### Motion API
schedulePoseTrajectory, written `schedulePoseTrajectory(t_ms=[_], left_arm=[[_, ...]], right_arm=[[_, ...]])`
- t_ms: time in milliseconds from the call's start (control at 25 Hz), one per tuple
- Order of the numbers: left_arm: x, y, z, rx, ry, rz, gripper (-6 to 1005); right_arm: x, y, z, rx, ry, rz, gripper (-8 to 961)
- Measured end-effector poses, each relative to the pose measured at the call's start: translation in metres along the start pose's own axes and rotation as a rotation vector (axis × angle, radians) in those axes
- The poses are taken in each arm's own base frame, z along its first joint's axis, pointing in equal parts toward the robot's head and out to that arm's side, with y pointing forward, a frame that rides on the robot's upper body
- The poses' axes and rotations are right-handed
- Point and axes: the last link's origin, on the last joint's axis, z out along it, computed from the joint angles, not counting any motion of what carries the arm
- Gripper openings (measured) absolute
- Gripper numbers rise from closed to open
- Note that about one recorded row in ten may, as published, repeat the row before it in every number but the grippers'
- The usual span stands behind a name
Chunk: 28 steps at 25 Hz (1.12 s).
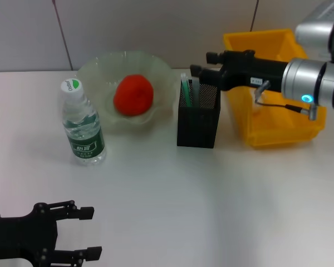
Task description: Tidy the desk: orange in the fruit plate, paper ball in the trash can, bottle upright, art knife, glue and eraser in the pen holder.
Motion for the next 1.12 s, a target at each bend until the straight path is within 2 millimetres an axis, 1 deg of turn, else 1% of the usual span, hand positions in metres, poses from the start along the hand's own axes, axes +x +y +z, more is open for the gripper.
schedulePoseTrajectory(t_ms=[40, 80, 120, 200, 240, 280, 320, 400, 440, 480, 520, 600, 640, 680, 800, 840, 880, 960, 1040, 1120], left_arm=[[0.0, 0.0, 0.0, 0.0, 0.004, 0.0, 825], [0.0, 0.0, 0.0, 0.0, 0.004, 0.0, 825], [0.001, 0.001, 0.0, -0.003, 0.008, -0.001, 825], [0.002, 0.004, 0.002, -0.018, 0.026, -0.005, 825], [0.004, 0.007, 0.003, -0.031, 0.049, -0.005, 825], [0.004, 0.007, 0.003, -0.031, 0.049, -0.005, 825], [0.006, 0.007, 0.005, -0.035, 0.06, -0.003, 825], [0.009, 0.009, 0.008, -0.047, 0.083, 0.0, 825], [0.013, 0.011, 0.012, -0.063, 0.114, 0.004, 825], [0.013, 0.011, 0.012, -0.063, 0.114, 0.004, 825], [0.016, 0.011, 0.015, -0.072, 0.131, 0.007, 825], [0.021, 0.011, 0.02, -0.087, 0.155, 0.015, 825], [0.023, 0.011, 0.023, -0.092, 0.163, 0.018, 825], [0.024, 0.01, 0.025, -0.096, 0.172, 0.019, 825], [0.029, 0.008, 0.03, -0.111, 0.192, 0.012, 825], [0.031, 0.008, 0.034, -0.124, 0.201, 0.001, 825], [0.031, 0.008, 0.034, -0.124, 0.201, 0.001, 825], [0.031, 0.009, 0.039, -0.136, 0.21, -0.012, 825], [0.031, 0.01, 0.042, -0.143, 0.218, -0.024, 825], [0.03, 0.01, 0.046, -0.145, 0.223, -0.042, 825]], right_arm=[[-0.004, -0.002, -0.006, 0.011, -0.048, 0.03, 451], [-0.004, -0.002, -0.006, 0.011, -0.048, 0.03, 499], [-0.009, -0.004, -0.012, 0.018, -0.102, 0.066, 546], [-0.017, -0.006, -0.027, 0.009, -0.223, 0.151, 546], [-0.021, -0.006, -0.045, -0.028, -0.327, 0.214, 546], [-0.021, -0.006, -0.045, -0.028, -0.327, 0.214, 546], [-0.021, -0.005, -0.056, -0.056, -0.374, 0.242, 547], [-0.018, 0.001, -0.077, -0.136, -0.436, 0.278, 547], [-0.014, 0.005, -0.085, -0.17, -0.446, 0.291, 547], [-0.008, 0.009, -0.095, -0.21, -0.451, 0.307, 547], [-0.004, 0.013, -0.1, -0.235, -0.451, 0.316, 547], [0.011, 0.021, -0.111, -0.283, -0.424, 0.336, 548], [0.025, 0.03, -0.117, -0.321, -0.378, 0.347, 548], [0.025, 0.03, -0.117, -0.321, -0.378, 0.347, 548], [0.046, 0.045, -0.121, -0.385, -0.279, 0.335, 555], [0.06, 0.055, -0.12, -0.429, -0.199, 0.318, 563], [0.06, 0.055, -0.12, -0.429, -0.199, 0.318, 570], [0.075, 0.066, -0.119, -0.474, -0.096, 0.286, 585], [0.086, 0.074, -0.118, -0.518, -0.018, 0.235, 664], [0.093, 0.079, -0.119, -0.547, 0.024, 0.179, 743]])
